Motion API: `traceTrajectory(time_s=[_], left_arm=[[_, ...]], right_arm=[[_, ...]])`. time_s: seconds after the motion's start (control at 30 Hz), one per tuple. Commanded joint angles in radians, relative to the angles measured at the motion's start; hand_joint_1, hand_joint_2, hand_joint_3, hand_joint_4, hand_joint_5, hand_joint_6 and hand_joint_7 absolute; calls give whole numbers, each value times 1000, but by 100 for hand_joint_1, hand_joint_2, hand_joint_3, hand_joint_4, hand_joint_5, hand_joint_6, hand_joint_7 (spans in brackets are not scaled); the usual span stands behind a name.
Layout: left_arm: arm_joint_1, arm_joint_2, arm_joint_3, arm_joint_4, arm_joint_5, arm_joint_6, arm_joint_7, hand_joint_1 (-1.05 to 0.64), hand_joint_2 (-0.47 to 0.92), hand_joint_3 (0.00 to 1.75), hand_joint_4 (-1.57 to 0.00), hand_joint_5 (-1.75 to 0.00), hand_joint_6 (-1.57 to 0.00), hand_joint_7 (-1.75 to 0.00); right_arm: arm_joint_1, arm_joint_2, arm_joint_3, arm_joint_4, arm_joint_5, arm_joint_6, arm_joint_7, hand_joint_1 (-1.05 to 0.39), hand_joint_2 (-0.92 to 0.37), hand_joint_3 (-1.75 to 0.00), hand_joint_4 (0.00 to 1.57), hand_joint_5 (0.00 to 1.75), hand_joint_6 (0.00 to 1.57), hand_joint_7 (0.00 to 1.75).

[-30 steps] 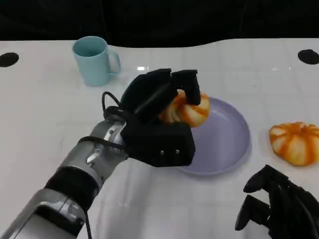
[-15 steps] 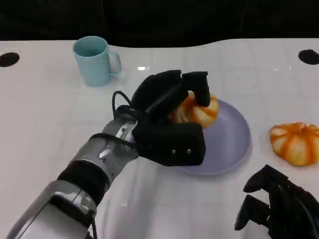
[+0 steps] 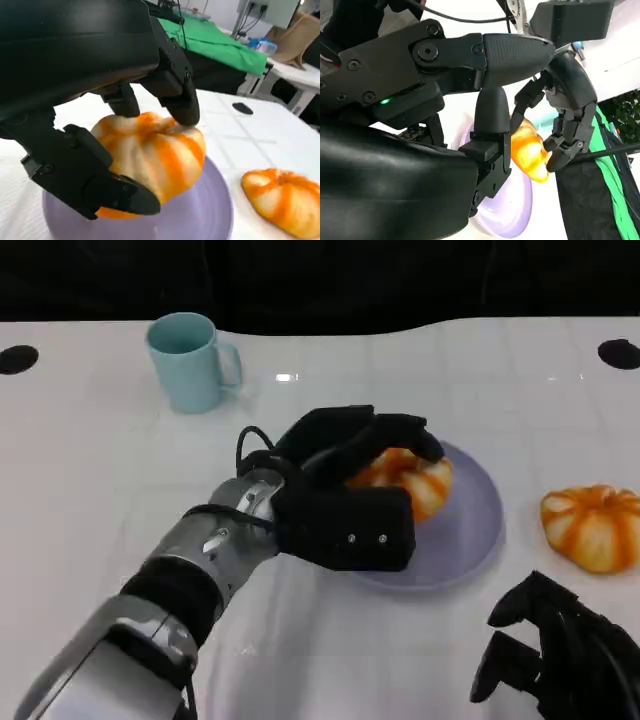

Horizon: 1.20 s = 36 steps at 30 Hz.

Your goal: Grasp the bread from the table and place it into the plate.

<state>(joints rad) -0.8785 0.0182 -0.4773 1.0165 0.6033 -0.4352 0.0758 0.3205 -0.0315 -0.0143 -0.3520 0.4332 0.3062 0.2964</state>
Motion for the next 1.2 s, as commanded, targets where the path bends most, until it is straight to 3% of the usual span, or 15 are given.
traceTrajectory(time_s=[0.03, 0.13, 0.43, 0.87, 1.2], left_arm=[[-39, 37, -38, -27, 48, 25, -26, -81, 92, 40, -10, -31, -25, 0], [-42, 42, -50, -35, 60, 42, -43, -93, 92, 50, -1, -22, -13, 0], [-26, 64, -50, -72, 52, 40, -70, -102, 92, 68, -1, -18, -10, -1], [50, 114, 7, -171, -37, 6, -120, -94, 92, 60, -7, -26, -18, -4], [204, 162, 91, -315, -150, -79, -138, -86, 92, 51, -16, -34, -25, -6]], right_arm=[[1, -5, -10, 1, 12, -8, 3, -52, -92, -43, 62, 175, 43, 164], [3, -4, -11, 0, 13, -9, 4, -52, -92, -43, 62, 175, 43, 164], [0, -8, -10, 3, 11, -12, 1, -51, -92, -43, 63, 175, 44, 164], [3, -12, -8, -5, 10, -9, 1, -51, -92, -43, 62, 175, 43, 162], [3, -11, -9, -8, 16, -3, -2, -51, -92, -43, 62, 175, 43, 161]])
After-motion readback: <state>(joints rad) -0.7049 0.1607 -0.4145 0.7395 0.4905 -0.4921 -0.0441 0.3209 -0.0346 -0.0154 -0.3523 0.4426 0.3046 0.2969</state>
